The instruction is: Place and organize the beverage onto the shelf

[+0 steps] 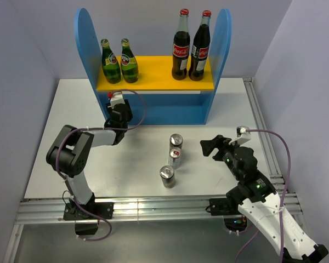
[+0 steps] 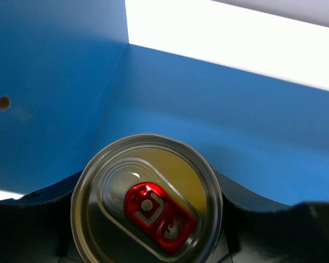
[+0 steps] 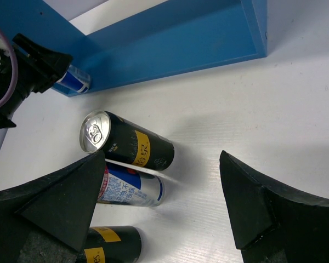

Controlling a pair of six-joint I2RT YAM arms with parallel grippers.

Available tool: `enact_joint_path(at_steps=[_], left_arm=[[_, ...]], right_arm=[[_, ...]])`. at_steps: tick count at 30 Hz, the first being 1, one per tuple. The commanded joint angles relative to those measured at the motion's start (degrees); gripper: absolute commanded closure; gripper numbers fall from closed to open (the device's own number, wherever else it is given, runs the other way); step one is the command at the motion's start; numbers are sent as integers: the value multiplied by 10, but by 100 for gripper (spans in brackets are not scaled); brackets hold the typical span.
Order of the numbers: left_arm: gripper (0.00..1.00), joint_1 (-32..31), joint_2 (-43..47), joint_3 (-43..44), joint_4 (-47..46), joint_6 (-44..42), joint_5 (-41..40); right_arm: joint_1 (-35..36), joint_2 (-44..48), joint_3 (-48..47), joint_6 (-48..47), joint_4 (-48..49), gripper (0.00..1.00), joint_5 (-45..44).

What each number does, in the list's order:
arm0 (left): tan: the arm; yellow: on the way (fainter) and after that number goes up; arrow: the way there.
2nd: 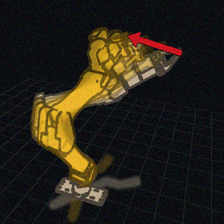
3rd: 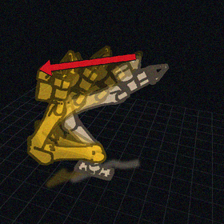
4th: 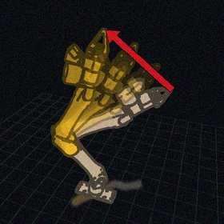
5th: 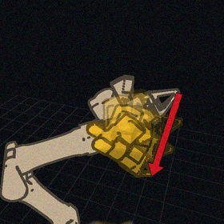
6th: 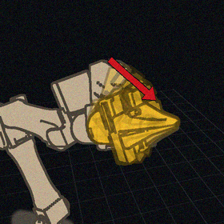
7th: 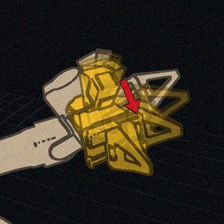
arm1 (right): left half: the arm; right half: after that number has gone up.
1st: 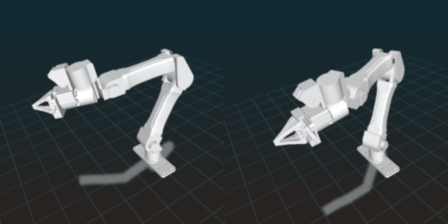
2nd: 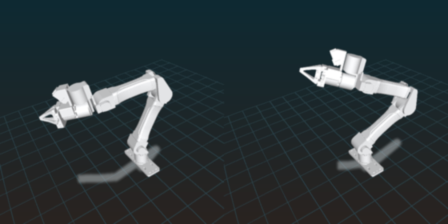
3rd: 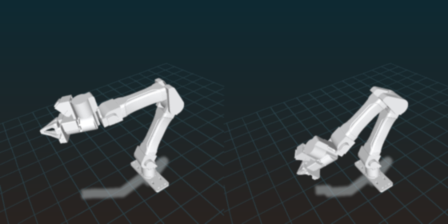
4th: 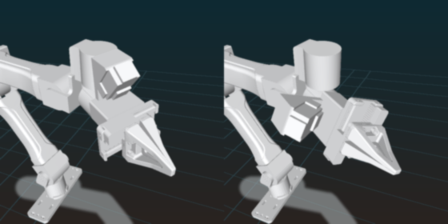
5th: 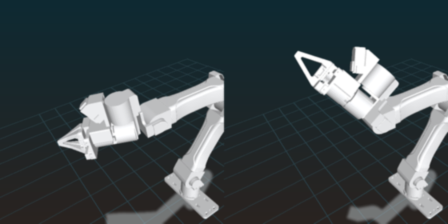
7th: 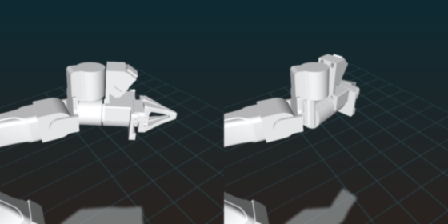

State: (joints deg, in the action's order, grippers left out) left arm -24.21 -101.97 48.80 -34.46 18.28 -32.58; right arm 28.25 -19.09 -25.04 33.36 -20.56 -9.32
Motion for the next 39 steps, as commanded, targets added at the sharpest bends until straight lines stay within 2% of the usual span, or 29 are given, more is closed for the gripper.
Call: enact_joint_path(at_steps=[1,8,11,12,14,15,16,19,21,39], left_arm=[[100,7,-9,37,-68,-7,-24],[100,9,-41,75,-60,-16,-42],[82,11,-45,72,-71,-16,-45],[66,12,-45,73,-73,-19,-42],[50,13,-47,77,-68,-18,-43],[30,13,-46,78,-67,-20,-42],[20,13,-45,78,-64,-19,-42],[5,12,-35,73,-65,-18,-42],[1,12,-29,67,-63,-20,-44],[1,-16,91,-9,4,-24,-23]], right_arm=[[3,-1,3,-8,25,9,5],[3,-4,4,-8,26,9,7],[3,-4,4,-8,27,9,7],[3,-6,4,-8,27,9,6],[3,-8,4,-8,28,9,7],[4,-8,4,-8,27,9,6],[3,-8,4,-8,28,9,6],[3,-6,4,-8,28,9,6],[3,-4,4,-8,27,9,6],[3,8,6,-8,25,9,11]])
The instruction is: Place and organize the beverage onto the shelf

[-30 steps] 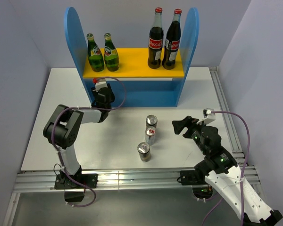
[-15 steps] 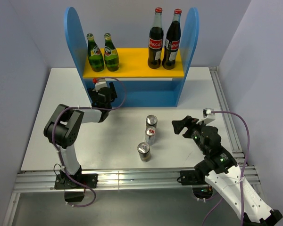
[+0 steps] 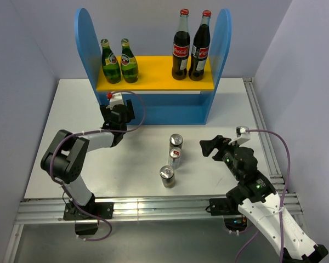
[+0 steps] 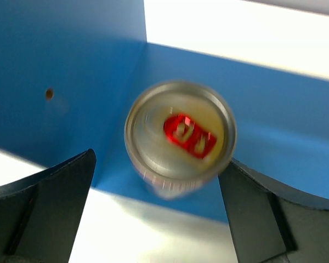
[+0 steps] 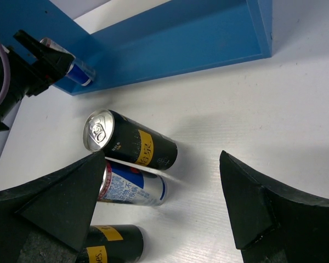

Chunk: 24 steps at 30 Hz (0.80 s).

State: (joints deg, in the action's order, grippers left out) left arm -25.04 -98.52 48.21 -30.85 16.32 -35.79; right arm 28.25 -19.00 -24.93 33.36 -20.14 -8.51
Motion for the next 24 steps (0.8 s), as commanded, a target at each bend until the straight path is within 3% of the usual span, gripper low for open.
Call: enact_joint_path(at_steps=[1,13,24], left_arm=[[1,-11,62,-13,-30,-6,9],[1,-66,191,-87,40,11,-27],[1,-288,404,-157,224,91,-41]], right_arm=[[3,7,6,-8,22,9,3],[4,18,10,-7,23,9,6],[3,20,8,-8,21,9,6]])
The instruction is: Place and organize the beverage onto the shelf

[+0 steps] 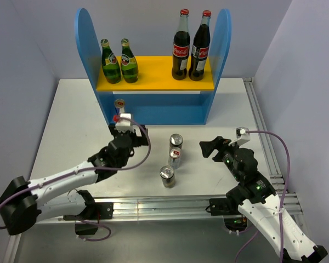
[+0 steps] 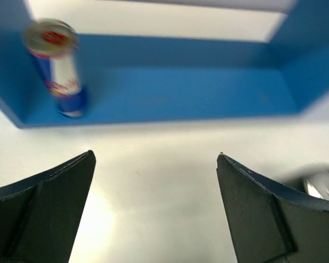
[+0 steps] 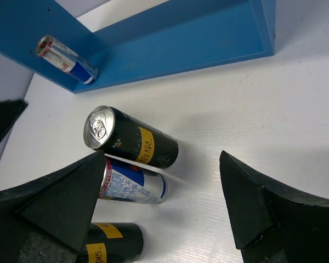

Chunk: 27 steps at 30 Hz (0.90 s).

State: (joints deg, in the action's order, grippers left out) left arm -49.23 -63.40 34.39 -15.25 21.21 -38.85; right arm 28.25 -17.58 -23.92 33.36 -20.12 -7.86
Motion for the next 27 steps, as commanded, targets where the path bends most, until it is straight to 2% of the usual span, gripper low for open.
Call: enact_joint_path(at_steps=[1,3,8,16,23,27], left_arm=[[1,-54,67,-28,76,49,-1],[1,-77,106,-40,92,58,34],[1,-121,129,-70,109,70,51],[1,-155,48,-110,44,87,47],[1,-172,1,-86,52,111,42],[1,-208,-20,-89,48,132,35]], right_arm=[[4,5,-2,-8,21,9,-1],[3,5,-2,-7,21,9,-3],[3,8,0,-7,21,9,-5],[3,11,-2,-6,18,9,-6],[3,8,-2,-6,19,9,-7],[4,11,0,-6,21,9,-8]])
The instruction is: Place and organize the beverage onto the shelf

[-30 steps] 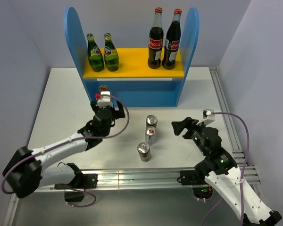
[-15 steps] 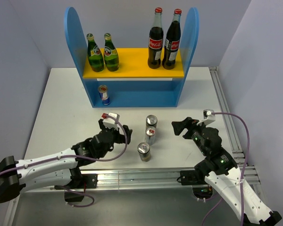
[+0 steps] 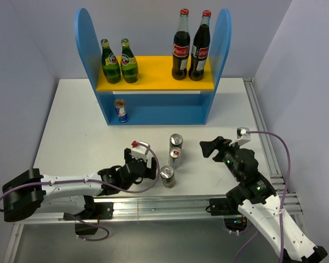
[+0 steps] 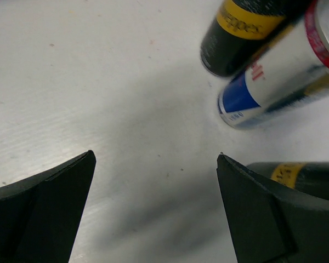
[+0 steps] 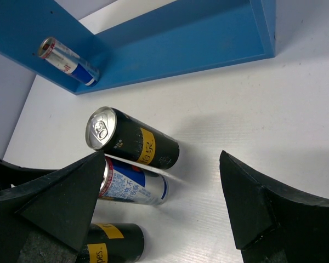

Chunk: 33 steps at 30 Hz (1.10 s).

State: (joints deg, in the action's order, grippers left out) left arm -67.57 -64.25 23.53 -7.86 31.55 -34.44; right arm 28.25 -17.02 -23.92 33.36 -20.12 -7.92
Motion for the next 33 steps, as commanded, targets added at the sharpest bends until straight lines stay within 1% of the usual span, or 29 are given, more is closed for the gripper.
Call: enact_joint_path(at_steps=[1,6,9,23,33], left_arm=[[1,-32,-17,23,-25,33,-13],[1,-80,-60,35,-26,54,-30],[1,-94,-87,44,-39,61,-33],[1,-107,-171,78,-114,52,-28],[1,-107,-231,129,-142,28,-22]], right_arm=[[3,4,0,-5,21,9,-8],[4,2,1,-6,22,9,-5],[4,5,1,-6,22,9,-4],[4,3,2,-6,24,9,-1],[4,0,5,-5,28,9,-1]])
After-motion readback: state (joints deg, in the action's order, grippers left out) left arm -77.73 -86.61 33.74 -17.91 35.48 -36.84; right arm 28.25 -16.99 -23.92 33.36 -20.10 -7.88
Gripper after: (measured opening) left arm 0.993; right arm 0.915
